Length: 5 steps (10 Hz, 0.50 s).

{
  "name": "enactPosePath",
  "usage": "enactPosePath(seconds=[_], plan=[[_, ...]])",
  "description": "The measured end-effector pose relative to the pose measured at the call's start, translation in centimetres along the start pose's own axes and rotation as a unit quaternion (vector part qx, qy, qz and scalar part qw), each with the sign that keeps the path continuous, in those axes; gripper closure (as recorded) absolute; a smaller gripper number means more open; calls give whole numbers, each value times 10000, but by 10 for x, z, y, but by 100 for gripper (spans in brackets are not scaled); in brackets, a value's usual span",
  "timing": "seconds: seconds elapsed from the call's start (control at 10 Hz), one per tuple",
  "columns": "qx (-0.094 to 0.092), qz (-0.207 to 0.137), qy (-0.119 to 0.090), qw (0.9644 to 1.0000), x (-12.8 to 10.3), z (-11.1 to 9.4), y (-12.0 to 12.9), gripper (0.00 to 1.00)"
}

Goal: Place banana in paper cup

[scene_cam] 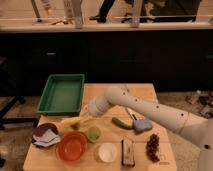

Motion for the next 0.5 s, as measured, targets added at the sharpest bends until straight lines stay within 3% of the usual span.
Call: enactPosePath(seconds=[0.5], plan=[[335,-6,69,9994,-9,-44,-17,100]])
